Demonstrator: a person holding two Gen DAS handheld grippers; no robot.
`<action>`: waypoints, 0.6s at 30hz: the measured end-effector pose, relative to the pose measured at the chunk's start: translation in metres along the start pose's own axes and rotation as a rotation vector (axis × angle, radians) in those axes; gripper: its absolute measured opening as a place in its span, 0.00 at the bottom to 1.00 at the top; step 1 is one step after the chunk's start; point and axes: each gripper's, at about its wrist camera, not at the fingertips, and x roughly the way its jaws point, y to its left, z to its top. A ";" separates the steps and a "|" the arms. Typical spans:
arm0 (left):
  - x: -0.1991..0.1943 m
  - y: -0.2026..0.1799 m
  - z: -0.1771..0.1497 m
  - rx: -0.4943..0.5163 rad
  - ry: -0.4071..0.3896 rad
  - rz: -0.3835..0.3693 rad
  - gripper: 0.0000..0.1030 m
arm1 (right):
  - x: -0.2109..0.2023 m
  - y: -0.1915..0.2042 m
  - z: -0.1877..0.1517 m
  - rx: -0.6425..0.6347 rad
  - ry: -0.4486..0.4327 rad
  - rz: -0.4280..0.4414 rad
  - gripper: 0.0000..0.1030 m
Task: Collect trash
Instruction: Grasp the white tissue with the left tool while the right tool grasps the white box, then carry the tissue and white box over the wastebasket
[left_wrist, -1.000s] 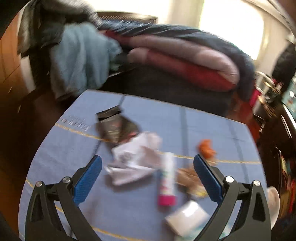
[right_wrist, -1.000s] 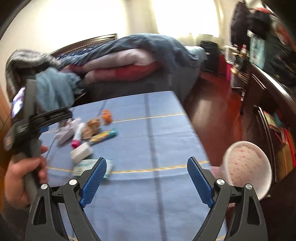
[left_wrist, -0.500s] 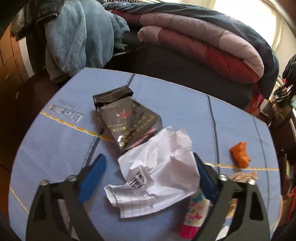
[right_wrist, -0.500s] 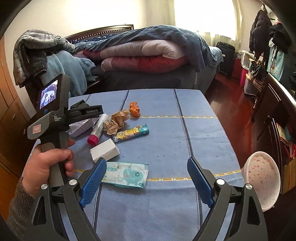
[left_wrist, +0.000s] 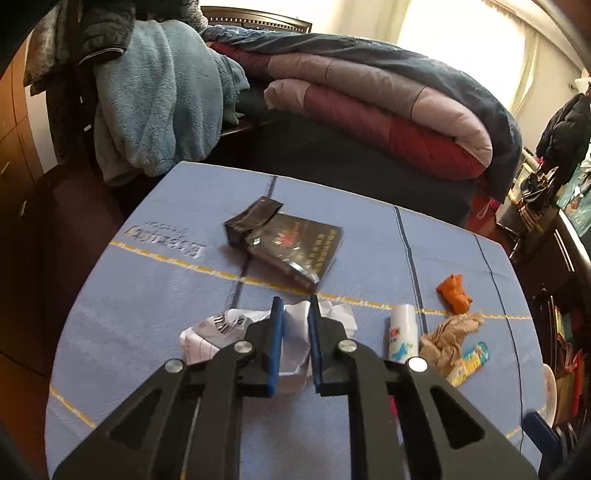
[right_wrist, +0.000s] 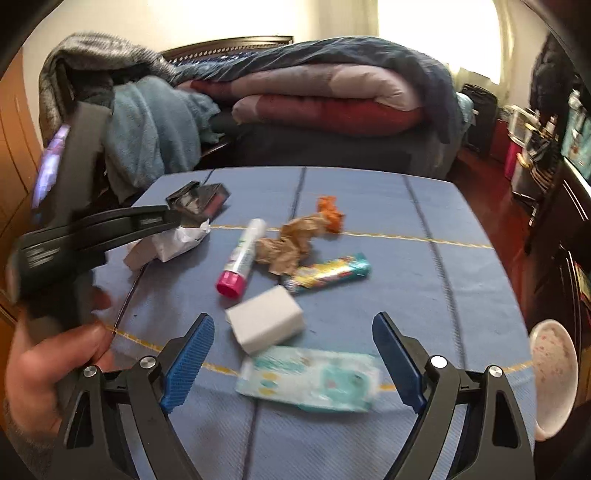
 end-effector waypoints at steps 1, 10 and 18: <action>-0.001 0.005 -0.002 -0.009 0.006 -0.013 0.14 | 0.007 0.005 0.002 -0.011 0.014 0.000 0.84; -0.001 0.031 -0.004 -0.069 0.039 -0.143 0.14 | 0.046 0.025 0.004 -0.053 0.110 0.003 0.69; -0.036 0.053 -0.007 -0.118 -0.006 -0.250 0.14 | 0.046 0.021 0.002 -0.032 0.116 0.038 0.54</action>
